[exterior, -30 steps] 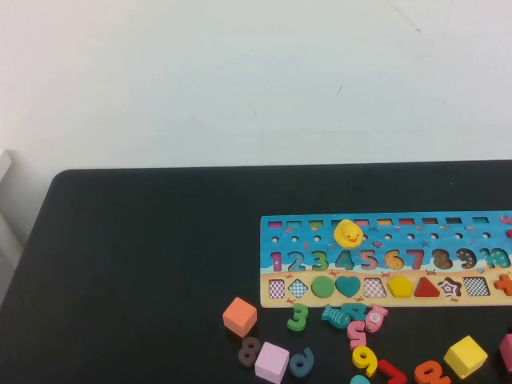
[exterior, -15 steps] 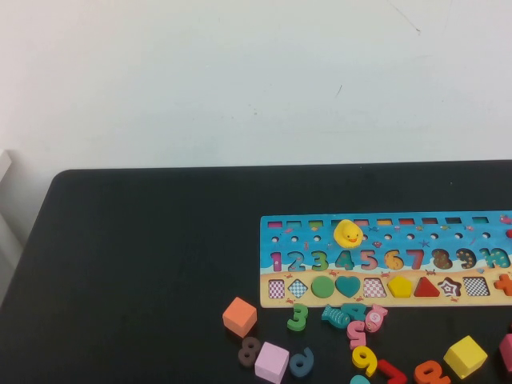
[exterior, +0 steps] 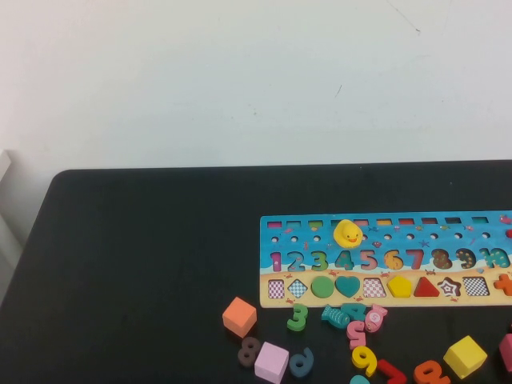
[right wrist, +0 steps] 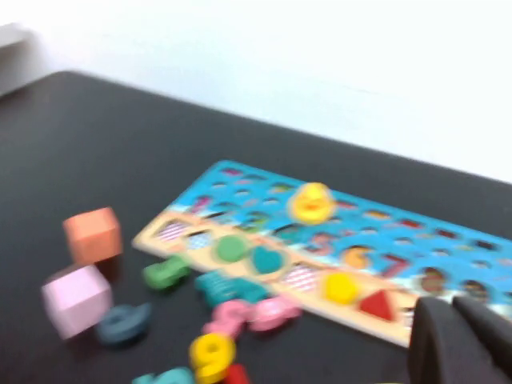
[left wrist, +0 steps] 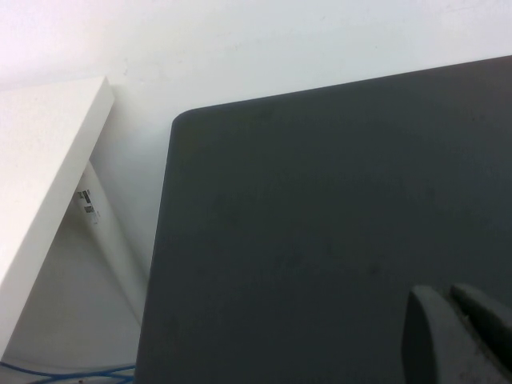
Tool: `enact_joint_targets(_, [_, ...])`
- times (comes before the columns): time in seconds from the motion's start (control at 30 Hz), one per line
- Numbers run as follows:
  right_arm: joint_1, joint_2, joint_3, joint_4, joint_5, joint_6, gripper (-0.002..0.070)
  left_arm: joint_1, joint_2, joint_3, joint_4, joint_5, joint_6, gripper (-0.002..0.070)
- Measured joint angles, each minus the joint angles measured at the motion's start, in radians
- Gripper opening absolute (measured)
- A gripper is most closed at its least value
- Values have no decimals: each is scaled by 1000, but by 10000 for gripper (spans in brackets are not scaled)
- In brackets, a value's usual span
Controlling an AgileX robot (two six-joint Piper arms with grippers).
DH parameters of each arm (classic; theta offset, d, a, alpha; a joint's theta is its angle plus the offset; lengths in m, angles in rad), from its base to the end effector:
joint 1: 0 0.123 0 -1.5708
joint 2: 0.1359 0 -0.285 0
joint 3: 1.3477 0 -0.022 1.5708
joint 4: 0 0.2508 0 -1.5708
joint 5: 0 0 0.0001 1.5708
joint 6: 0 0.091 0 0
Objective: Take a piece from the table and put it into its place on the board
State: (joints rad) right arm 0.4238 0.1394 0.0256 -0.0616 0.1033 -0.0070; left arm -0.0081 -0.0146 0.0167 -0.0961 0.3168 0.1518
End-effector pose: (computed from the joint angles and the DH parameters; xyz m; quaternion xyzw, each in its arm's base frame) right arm 0.0613 0.0270 0.1864 -0.1851 0.7455 0.1108 0.6307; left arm 0.0536 -0.0032 0.1799 0.0361 0.7828 0.0045 0.6212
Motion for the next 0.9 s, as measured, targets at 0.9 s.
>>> enact_joint_targets(0.9, [-431, -150, 2, 124, 233, -1, 19, 0, 0, 0, 0, 0, 0, -1])
